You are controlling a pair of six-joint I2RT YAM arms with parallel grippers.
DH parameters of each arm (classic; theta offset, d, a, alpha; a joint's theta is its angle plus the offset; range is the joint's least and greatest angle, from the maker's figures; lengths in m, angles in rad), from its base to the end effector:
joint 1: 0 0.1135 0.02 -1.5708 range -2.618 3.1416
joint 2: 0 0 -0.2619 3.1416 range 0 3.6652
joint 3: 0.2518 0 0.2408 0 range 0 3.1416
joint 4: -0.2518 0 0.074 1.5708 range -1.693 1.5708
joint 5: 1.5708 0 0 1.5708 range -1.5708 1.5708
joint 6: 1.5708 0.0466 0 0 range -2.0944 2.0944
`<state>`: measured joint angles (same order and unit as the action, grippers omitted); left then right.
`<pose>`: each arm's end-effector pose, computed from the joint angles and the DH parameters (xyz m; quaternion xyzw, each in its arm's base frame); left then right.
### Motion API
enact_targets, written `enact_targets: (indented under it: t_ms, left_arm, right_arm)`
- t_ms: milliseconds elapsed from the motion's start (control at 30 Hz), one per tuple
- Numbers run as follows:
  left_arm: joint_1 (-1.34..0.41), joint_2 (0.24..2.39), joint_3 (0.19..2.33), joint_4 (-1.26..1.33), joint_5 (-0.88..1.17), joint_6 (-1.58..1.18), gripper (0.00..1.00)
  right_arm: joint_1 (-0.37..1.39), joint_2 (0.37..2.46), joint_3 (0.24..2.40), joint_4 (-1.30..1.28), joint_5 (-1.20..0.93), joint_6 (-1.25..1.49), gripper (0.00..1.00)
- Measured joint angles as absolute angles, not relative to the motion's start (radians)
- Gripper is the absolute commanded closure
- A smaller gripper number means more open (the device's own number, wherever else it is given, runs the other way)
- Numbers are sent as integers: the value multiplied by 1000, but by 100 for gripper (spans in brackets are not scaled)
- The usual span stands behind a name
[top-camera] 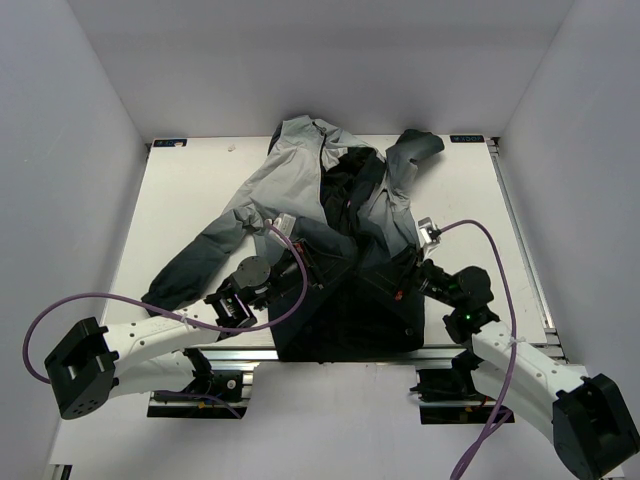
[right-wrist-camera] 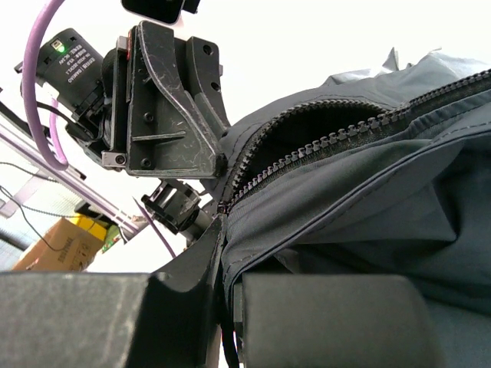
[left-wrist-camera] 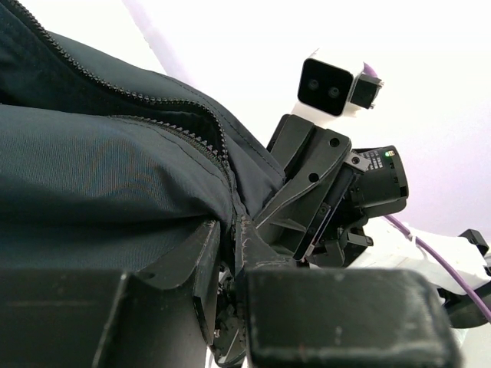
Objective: Zip up the jacket
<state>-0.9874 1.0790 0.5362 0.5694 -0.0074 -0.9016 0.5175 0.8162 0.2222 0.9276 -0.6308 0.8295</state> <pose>0.1367 -0.2064 0.2785 0.0273 0.6971 -0.5790 0.4220 0.1367 0.1094 0.2601 -0.1640 0.5839 0.6237 0.4932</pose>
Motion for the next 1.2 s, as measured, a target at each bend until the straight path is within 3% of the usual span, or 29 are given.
enact_targets:
  t_ms: [1200]
  left_arm:
    - [-988,1089,536,618,10,-908,100]
  right_arm:
    - [517,764,152,1001,-581,901,100]
